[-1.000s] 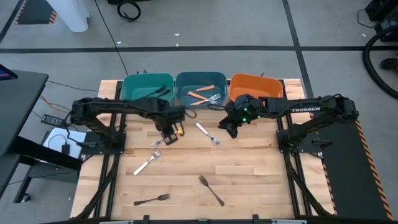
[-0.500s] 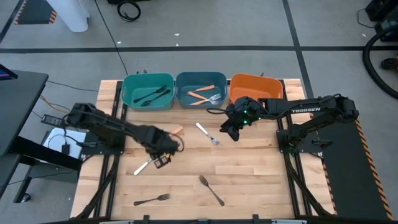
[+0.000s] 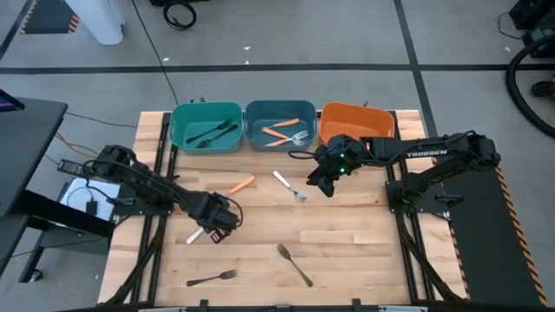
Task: Sort silverware by color (type)
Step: Put the left white fork in the orange bin
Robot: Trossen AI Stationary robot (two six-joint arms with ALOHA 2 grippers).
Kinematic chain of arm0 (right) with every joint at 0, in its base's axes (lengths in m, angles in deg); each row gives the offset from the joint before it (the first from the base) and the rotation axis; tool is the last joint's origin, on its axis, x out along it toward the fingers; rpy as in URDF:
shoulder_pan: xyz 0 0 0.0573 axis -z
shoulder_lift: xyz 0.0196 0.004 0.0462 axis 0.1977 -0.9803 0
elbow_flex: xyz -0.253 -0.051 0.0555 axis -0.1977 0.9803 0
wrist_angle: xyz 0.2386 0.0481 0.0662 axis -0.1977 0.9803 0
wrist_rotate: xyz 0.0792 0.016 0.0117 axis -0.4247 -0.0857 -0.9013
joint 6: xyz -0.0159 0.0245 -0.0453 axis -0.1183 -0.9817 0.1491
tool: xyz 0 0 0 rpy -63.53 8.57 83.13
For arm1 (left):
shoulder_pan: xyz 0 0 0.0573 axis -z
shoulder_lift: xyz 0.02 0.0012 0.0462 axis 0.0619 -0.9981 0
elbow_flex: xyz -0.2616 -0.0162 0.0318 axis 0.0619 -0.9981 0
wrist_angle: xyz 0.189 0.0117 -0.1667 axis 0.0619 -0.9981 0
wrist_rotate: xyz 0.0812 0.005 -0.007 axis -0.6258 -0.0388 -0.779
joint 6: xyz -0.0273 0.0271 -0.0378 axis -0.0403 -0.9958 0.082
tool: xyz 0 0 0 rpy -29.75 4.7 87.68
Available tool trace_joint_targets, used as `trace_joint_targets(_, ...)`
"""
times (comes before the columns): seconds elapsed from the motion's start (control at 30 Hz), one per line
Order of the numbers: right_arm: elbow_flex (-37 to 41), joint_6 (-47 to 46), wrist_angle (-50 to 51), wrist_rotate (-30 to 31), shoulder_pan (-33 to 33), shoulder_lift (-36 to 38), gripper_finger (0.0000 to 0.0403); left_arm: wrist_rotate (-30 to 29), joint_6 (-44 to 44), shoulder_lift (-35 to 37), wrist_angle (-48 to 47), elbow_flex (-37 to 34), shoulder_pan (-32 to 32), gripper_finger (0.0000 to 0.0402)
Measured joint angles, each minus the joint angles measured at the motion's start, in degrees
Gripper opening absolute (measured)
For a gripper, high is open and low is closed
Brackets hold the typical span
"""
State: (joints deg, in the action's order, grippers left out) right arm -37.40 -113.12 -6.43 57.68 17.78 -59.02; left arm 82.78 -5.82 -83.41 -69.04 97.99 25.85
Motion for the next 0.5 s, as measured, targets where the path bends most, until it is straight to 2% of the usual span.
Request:
trace_joint_targets(0.23,0.0,0.0,-0.01,0.01,0.0,0.0,0.0126,0.71,-1.64,0.0,10.1,-4.83,-0.94,0.0103)
trace_joint_targets(0.37,0.0,0.0,-0.01,0.01,0.0,0.0,0.0127,1.39,0.08,0.24,11.16,-6.76,-2.32,0.0103)
trace_joint_targets(0.5,0.0,0.0,-0.03,0.03,0.0,0.0,0.0126,1.41,-2.97,0.2,11.78,-7.04,-2.6,0.0097)
